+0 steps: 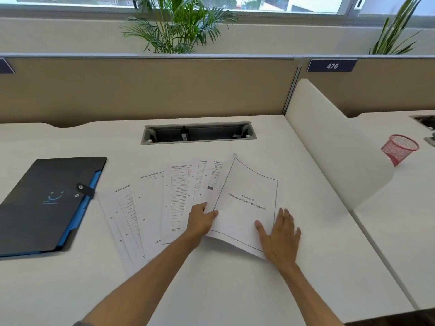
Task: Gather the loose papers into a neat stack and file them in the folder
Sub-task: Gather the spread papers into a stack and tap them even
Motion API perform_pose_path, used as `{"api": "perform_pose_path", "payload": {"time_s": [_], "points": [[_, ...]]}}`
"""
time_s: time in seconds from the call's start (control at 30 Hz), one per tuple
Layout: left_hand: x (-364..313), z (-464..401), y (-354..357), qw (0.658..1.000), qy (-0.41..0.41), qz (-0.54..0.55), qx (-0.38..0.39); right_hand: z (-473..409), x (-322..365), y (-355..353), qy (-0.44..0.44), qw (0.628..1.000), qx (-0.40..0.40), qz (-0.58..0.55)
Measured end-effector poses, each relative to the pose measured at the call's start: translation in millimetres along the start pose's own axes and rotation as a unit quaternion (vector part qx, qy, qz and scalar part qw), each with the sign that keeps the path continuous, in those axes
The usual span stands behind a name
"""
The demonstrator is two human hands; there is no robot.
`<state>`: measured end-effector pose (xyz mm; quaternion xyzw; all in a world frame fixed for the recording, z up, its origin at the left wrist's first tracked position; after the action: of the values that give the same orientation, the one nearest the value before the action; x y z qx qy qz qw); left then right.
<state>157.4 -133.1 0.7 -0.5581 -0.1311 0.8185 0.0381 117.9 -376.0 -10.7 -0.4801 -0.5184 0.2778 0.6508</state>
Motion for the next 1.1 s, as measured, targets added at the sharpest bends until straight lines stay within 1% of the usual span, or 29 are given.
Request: {"api": "perform_pose_path", "payload": {"time_s": [0.07,0.13,0.2,0.27,0.33,0.4,0.5,0.57,0.67,0.77,0.83,0.9,1.0,1.1], "points": [[4.6,0.6,-7.2,0.999,0.001,-0.026,-0.033,-3.4,-1.2,3.9,0.015,0.999,0.035,0.006],[8.1,-0.1,-11.5,0.996,0.003,-0.064,-0.061,-5.4,4.9,8.3,-0.001,0.998,0.059,0.018],[5.7,-0.1,-15.9,0.984,0.018,-0.144,-0.101,-6.9,13.2,10.6,-0.014,0.998,0.063,0.02],[1.6,-0.7,-20.9,0.964,0.028,-0.227,-0.136,-8.1,20.7,11.7,-0.018,0.998,0.064,0.015],[1.7,-3.1,-23.4,0.956,0.018,-0.259,-0.136,-9.5,25.6,12.1,-0.018,0.998,0.065,0.006],[3.4,-5.7,-24.8,0.958,0.006,-0.262,-0.117,-10.7,28.5,12.8,-0.018,0.997,0.071,0.005],[0.1,-9.9,-28.1,0.967,0.021,-0.228,-0.108,-12.0,30.9,13.5,-0.018,0.997,0.076,0.003],[-2.5,-13.2,-33.3,0.98,0.025,-0.165,-0.112,-13.2,32.0,13.9,-0.018,0.997,0.078,-0.002],[-1.6,-17.4,-40.7,0.994,-0.017,-0.036,-0.101,-14.3,32.2,15.5,-0.014,0.996,0.082,-0.01],[-0.1,-23.1,-43.5,0.994,-0.053,0.042,-0.081,-15.4,30.9,17.8,-0.012,0.996,0.088,-0.018],[1.2,-25.9,-41.1,0.995,-0.06,0.068,-0.042,-16.1,30.6,18.3,-0.013,0.996,0.09,-0.022],[0.7,-24.8,-38.3,0.996,-0.05,0.077,-0.001,-16.4,31.9,16.8,-0.015,0.996,0.087,-0.026],[-3.3,-20.3,-37.3,0.997,-0.018,0.077,0.025,-18.8,31.4,12.0,-0.01,0.996,0.076,-0.048],[-11.2,-13.6,-41.0,0.993,0.013,0.11,0.043,-26.2,33.3,-1.5,-0.005,0.992,0.038,-0.122]]}}
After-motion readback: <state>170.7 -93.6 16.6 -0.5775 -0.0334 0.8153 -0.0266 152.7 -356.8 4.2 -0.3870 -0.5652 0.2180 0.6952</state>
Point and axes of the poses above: each hand's wrist, its own z-axis away from the middle knuckle, its own y-axis out of the palm, x = y × z, the point moved 6 cm from there along -z, towards the middle knuckle, and after that the axes turned 2 degrees about -x, right-handed, at the moved point
